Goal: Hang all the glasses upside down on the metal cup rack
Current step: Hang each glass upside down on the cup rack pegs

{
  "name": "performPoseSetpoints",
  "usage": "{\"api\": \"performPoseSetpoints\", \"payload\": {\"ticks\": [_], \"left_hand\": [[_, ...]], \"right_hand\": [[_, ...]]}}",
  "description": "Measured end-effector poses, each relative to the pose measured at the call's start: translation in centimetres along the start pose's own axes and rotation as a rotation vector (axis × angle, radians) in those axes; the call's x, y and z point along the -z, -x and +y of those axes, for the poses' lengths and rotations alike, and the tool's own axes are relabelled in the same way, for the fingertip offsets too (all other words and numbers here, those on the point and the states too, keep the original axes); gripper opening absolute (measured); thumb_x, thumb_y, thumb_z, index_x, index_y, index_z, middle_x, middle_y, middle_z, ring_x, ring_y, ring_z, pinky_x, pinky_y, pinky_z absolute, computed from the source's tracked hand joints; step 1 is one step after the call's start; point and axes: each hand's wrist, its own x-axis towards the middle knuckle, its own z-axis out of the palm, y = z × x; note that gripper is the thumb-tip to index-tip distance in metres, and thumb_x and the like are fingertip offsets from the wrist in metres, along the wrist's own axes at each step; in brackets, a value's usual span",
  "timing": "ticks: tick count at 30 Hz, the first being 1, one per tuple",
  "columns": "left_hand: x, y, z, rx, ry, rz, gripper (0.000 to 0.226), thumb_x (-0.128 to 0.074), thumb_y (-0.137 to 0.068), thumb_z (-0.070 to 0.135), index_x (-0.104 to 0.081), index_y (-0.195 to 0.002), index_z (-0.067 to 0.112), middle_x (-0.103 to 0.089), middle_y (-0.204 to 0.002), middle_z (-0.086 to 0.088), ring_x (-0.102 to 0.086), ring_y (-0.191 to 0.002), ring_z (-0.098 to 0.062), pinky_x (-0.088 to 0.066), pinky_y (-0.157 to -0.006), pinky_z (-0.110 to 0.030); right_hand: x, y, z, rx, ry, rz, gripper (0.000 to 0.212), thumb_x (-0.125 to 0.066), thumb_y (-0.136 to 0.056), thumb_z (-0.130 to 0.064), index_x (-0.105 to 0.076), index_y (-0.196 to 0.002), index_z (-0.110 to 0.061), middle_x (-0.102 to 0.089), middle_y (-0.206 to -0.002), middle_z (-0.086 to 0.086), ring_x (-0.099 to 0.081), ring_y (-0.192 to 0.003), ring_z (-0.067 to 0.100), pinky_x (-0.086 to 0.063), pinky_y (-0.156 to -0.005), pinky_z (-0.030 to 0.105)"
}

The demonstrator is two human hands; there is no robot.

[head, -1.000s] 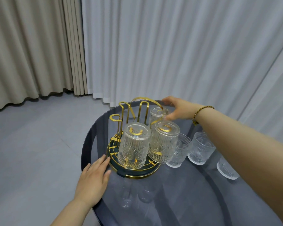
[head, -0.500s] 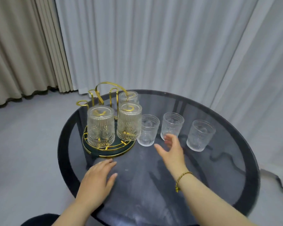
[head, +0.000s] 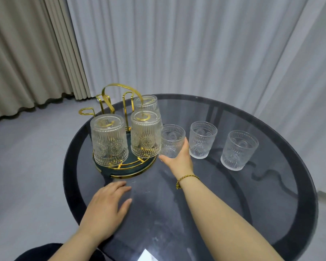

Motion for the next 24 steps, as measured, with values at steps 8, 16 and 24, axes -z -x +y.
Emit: {"api": "performPoseSetpoints", "payload": {"ticks": [8,16,24], "left_hand": [[-0.2,-0.1,-0.2,-0.008,0.006,0.021,0.031,-0.055,-0.086,0.03,-0.056,-0.117,0.022,-0.051,-0.133,0.003,-0.043,-0.126,-0.016,-0.031,-0.107,-0.033],[0.3,0.3,0.1,0.011,0.073,0.019,0.031,-0.052,-0.089,0.027,-0.053,-0.119,0.021,-0.051,-0.133,0.002,-0.043,-0.125,-0.016,-0.03,-0.106,-0.032],[4.4,0.4,-1.0,0.083,0.262,0.28,0.022,-0.059,-0.084,0.007,-0.064,-0.105,0.013,-0.065,-0.113,-0.007,-0.056,-0.108,-0.024,-0.037,-0.089,-0.03]], "right_hand": [[0.3,0.4,0.2,0.011,-0.061,0.024,0.082,-0.076,-0.061,-0.025,-0.026,-0.126,-0.017,-0.049,-0.126,0.005,-0.047,-0.105,0.017,-0.036,-0.086,0.024],[3.2,3.5,0.4,0.018,-0.053,0.014,0.083,-0.076,-0.061,-0.022,-0.025,-0.127,-0.02,-0.049,-0.124,0.0,-0.048,-0.108,0.017,-0.039,-0.08,0.013],[8.8,4.1,-6.8,0.246,-0.047,0.053,0.065,-0.074,-0.061,-0.017,-0.034,-0.109,-0.037,-0.049,-0.119,-0.004,-0.052,-0.103,0.009,-0.039,-0.083,0.018]]}}
